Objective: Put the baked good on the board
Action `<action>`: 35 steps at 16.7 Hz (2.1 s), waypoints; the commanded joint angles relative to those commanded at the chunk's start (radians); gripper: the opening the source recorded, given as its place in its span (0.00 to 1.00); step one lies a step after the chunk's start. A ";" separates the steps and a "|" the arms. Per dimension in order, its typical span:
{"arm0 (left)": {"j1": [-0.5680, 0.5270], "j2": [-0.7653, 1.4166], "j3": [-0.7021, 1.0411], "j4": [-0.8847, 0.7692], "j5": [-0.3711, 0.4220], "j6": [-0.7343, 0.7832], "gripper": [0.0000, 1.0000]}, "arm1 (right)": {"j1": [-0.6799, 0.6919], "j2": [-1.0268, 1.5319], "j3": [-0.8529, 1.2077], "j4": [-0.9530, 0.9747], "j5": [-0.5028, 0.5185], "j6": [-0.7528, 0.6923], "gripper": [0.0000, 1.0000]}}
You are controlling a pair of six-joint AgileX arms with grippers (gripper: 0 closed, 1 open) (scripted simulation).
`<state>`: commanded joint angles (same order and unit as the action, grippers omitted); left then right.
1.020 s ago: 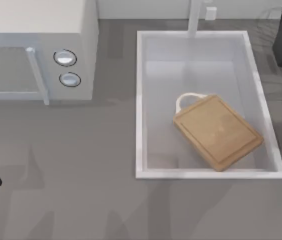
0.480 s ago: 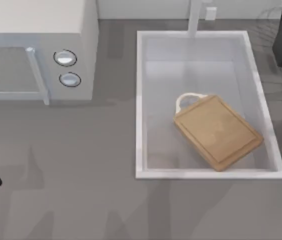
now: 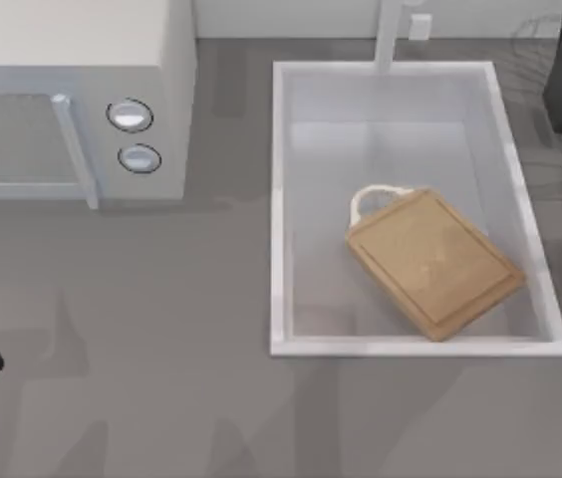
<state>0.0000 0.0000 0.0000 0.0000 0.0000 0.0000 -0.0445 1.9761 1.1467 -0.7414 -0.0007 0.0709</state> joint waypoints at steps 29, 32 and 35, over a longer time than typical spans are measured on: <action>0.000 0.000 0.000 0.000 0.000 0.000 1.00 | 0.254 0.140 0.608 -0.492 -0.001 -0.657 0.00; 0.000 0.000 0.000 0.000 0.000 0.000 1.00 | 0.351 0.236 0.726 -0.520 -0.004 -0.921 0.00; 0.000 0.000 0.000 0.000 0.000 0.000 1.00 | 0.428 0.299 0.817 -0.532 -0.004 -1.100 0.00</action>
<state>0.0000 0.0000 0.0000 0.0000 0.0000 0.0000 0.3840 2.2749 1.9632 -1.2730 -0.0050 -1.0286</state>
